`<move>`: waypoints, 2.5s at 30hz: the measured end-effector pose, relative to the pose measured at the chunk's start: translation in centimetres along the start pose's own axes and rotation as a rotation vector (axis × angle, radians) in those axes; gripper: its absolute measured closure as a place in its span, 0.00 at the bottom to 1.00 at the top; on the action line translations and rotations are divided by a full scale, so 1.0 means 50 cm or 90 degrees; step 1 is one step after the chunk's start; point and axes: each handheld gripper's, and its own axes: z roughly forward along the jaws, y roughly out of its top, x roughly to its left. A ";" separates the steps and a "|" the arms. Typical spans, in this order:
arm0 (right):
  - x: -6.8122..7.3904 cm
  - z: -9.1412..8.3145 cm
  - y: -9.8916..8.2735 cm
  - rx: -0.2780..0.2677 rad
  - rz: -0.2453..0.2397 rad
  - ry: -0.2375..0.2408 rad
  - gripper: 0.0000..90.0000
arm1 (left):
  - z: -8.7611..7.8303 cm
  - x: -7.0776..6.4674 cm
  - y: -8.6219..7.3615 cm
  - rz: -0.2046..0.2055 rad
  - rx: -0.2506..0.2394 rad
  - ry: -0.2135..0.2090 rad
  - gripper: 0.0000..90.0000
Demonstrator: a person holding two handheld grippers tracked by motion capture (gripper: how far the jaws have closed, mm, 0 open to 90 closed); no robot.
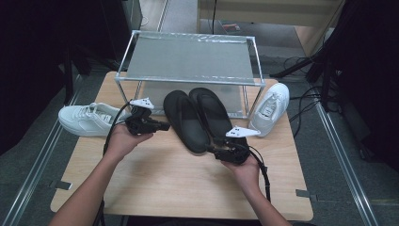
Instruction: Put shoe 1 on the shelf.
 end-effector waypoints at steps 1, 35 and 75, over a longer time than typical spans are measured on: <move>0.000 0.003 -0.001 0.001 -0.001 0.005 0.61 | -0.001 0.002 0.009 0.005 -0.001 0.000 1.00; 0.010 0.038 -0.015 0.031 -0.009 0.028 0.81 | -0.064 0.079 0.301 0.080 -0.024 0.050 1.00; 0.013 0.120 -0.011 0.087 -0.011 -0.006 1.00 | -0.018 0.113 0.298 0.089 0.010 0.081 0.99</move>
